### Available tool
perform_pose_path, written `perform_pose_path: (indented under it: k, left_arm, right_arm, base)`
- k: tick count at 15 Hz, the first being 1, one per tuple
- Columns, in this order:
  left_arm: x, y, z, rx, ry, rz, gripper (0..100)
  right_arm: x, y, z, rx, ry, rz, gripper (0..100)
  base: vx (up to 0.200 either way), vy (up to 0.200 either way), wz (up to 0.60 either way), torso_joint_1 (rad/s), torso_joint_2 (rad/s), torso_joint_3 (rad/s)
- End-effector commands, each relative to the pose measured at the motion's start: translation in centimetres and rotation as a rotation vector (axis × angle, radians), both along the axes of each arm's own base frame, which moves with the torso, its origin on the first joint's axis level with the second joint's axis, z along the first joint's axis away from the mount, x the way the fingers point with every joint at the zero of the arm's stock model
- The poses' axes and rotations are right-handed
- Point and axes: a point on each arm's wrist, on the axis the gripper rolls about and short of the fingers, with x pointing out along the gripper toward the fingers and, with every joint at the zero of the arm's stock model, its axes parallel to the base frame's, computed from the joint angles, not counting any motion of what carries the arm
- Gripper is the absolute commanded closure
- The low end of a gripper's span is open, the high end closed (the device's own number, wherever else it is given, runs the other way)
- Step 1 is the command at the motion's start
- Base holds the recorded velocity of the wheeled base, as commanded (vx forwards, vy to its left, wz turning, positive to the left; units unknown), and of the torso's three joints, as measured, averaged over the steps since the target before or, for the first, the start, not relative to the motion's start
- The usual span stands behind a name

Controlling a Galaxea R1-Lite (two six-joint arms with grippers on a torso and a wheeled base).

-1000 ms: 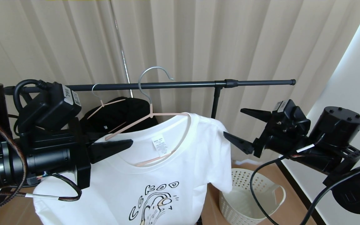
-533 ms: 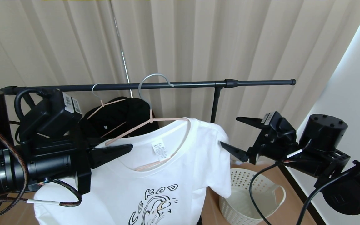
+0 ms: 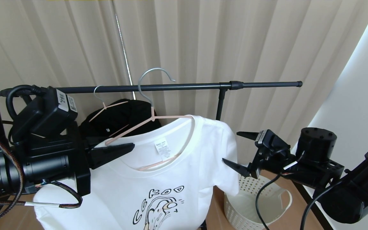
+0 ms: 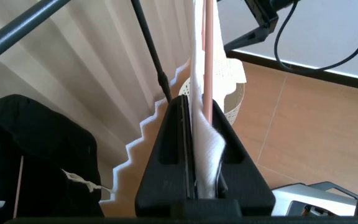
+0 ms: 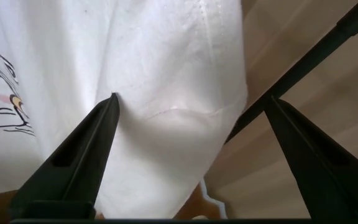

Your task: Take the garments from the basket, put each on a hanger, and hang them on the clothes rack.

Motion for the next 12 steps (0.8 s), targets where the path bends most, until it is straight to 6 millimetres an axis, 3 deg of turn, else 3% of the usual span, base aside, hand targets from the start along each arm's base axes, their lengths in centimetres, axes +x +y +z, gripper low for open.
perform_pose_path:
  k: [1, 6, 7, 12]
  left_arm:
    - [-0.4, 0.1, 0.4, -0.009, -0.015, 0.000, 100]
    - [-1.0, 0.4, 0.2, -0.016, -0.012, 0.002, 100]
    - [-1.1, 0.5, 0.2, -0.017, -0.013, 0.002, 100]
    - [-1.7, 0.7, 0.7, -0.027, -0.033, 0.005, 100]
  right_arm:
    - [0.4, 0.2, -1.3, -0.019, 0.028, 0.003, 0]
    - [0.8, 0.3, -1.4, -0.020, 0.023, -0.001, 0]
    - [0.8, 0.3, -1.3, -0.018, 0.020, -0.001, 100]
    - [1.9, -1.0, -0.6, -0.005, -0.012, -0.048, 100]
  base:
    - [0.000, 0.000, 0.00, 0.000, 0.00, 0.000]
    - [0.000, 0.000, 0.00, 0.000, 0.00, 0.000]
    - [0.000, 0.000, 0.00, 0.000, 0.00, 0.000]
    - [0.000, 0.000, 0.00, 0.000, 0.00, 0.000]
